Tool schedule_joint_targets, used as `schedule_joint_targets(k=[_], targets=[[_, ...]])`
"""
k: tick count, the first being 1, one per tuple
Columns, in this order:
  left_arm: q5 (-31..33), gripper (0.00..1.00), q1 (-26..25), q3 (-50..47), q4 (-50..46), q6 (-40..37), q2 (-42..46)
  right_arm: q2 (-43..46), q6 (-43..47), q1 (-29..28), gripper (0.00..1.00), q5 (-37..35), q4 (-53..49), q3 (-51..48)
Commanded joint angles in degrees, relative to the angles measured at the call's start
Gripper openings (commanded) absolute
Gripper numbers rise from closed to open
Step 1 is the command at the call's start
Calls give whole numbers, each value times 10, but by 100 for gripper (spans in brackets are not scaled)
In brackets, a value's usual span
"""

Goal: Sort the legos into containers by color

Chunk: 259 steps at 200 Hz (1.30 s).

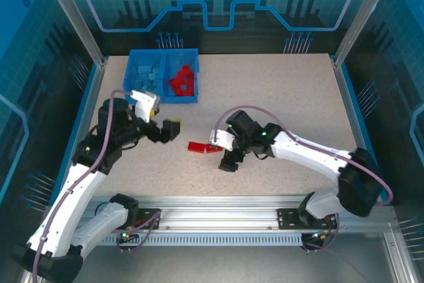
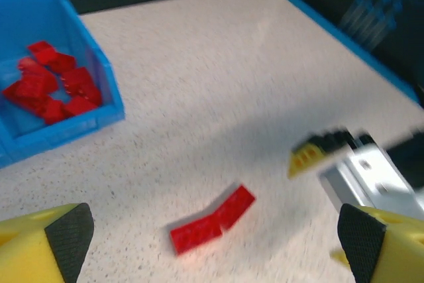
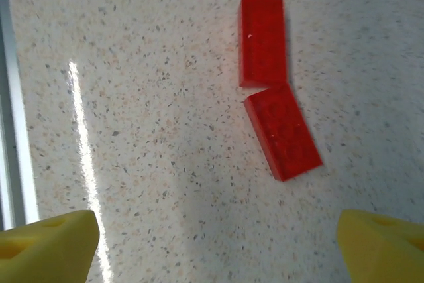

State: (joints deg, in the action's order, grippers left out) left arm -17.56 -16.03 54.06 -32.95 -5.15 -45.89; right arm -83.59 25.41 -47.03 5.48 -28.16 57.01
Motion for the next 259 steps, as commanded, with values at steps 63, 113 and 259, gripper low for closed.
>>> schedule_joint_targets(k=[63,113,259], targets=[[-181,99,-6,-169,-61,-291,88,-186,141,39,84,91,-44,136],[-173,99,-6,-192,-36,-292,118,-279,147,43,66,60,-52,187],[-118,99,-6,-202,-18,-272,118,-275,153,30,41,-10,-55,160]])
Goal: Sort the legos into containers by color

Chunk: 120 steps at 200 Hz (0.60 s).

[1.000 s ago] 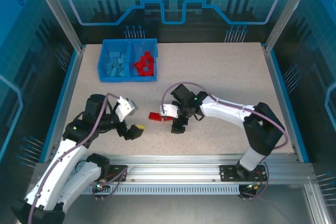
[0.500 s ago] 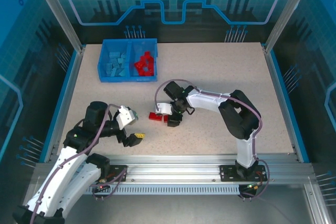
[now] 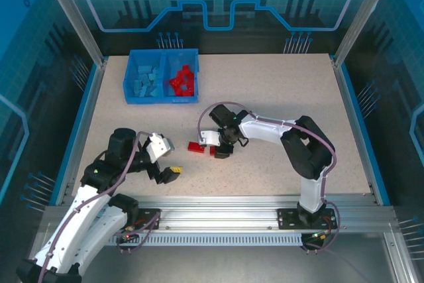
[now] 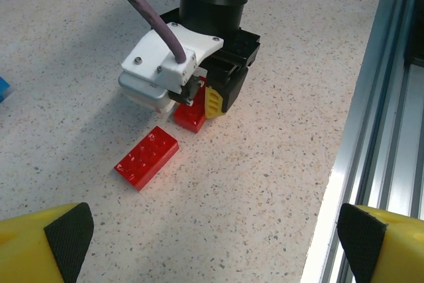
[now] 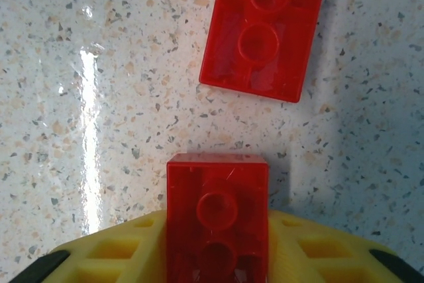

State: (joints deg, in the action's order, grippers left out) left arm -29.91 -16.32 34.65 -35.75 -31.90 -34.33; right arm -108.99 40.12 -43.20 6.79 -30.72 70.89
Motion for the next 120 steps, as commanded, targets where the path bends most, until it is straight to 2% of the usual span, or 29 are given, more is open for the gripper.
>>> schedule_joint_targets(k=[1,12,53,64,85,98,120], targets=[[6,99,-3,-8,10,-5,3,-22,6,-8,41,-23,-31,22],[9,99,-4,-8,11,-5,3,-36,7,-10,40,-24,-44,34],[22,99,-4,-11,13,-4,3,-23,6,-12,26,-5,-30,38],[26,99,-3,-10,13,-4,3,-5,1,-12,21,9,-28,39],[47,99,-3,-9,19,2,7,56,-20,-10,20,40,8,33],[74,99,-4,-11,28,13,12,95,-62,-11,20,43,57,33],[125,99,-3,-12,43,30,27,128,-207,-10,21,0,162,55]])
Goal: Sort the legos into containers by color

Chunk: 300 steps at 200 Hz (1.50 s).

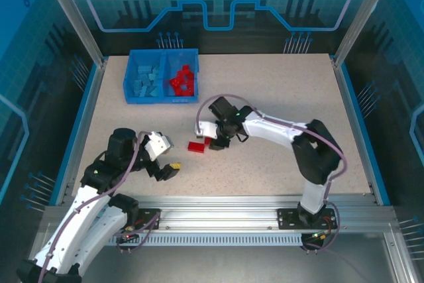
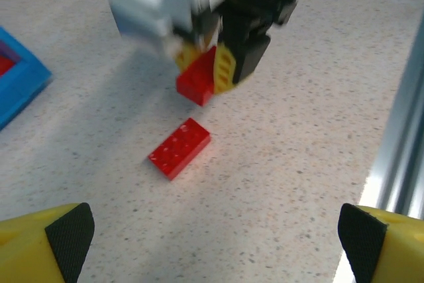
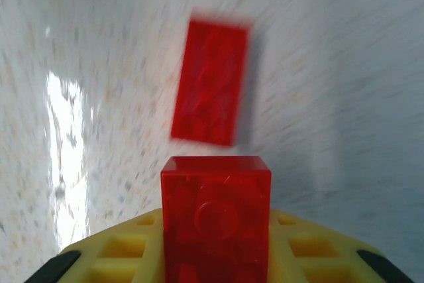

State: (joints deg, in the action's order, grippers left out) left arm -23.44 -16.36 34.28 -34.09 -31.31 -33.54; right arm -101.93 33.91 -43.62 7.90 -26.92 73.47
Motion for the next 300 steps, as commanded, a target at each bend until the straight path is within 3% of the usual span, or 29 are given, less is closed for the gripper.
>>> schedule_joint_targets(k=[1,32,48,67,119,134,162,209,246,273,300], targets=[[65,99,-3,-8,27,26,21,57,-151,-6,21,-14,127,32],[173,99,-1,-8,55,82,43,-8,-326,-1,20,-108,150,156],[239,99,3,-6,66,136,49,-88,-411,7,18,-152,78,282],[294,99,12,1,73,197,52,-198,-480,22,19,-152,-4,445],[338,99,40,18,80,247,49,-467,-537,38,23,-196,-99,809],[337,99,41,17,85,253,50,-515,-534,40,26,-190,-101,871],[356,99,44,17,97,288,47,-523,-530,41,42,-179,-75,862],[369,99,47,17,99,281,43,-468,-510,40,49,-171,-76,826],[393,99,53,17,105,311,29,-391,-503,40,48,-139,-104,790],[403,94,63,72,57,460,-12,-274,-476,42,51,-76,-104,676],[386,85,62,147,-51,734,-86,-128,-422,48,55,19,-95,497]])
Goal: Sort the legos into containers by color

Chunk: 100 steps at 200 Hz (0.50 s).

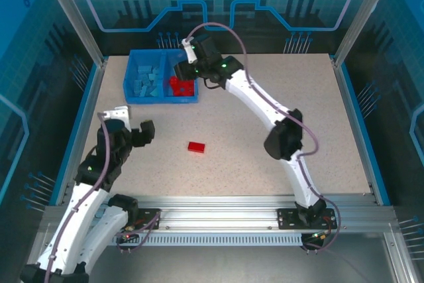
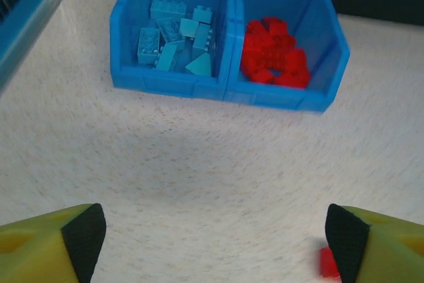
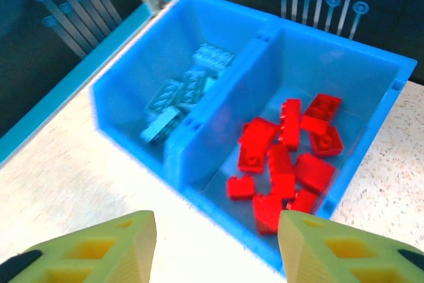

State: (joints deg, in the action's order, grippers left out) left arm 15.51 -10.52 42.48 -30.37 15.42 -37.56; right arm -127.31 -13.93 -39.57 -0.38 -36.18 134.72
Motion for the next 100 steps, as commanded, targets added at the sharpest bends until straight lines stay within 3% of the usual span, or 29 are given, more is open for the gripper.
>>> schedule_joint_targets(k=[1,29,80,92,100], targets=[[-6,85,3,68,-91,278,-48,133,59,7,55,104,-3,-120],[-113,82,-19,81,-104,471,-118,312,114,7,63,155,33,-351],[-81,81,-182,52,-59,701,-208,624,22,5,89,74,196,-769],[-96,81,-205,42,-22,727,-246,672,16,1,99,92,225,-834],[-106,81,-215,39,3,732,-278,696,23,-2,100,114,236,-871]])
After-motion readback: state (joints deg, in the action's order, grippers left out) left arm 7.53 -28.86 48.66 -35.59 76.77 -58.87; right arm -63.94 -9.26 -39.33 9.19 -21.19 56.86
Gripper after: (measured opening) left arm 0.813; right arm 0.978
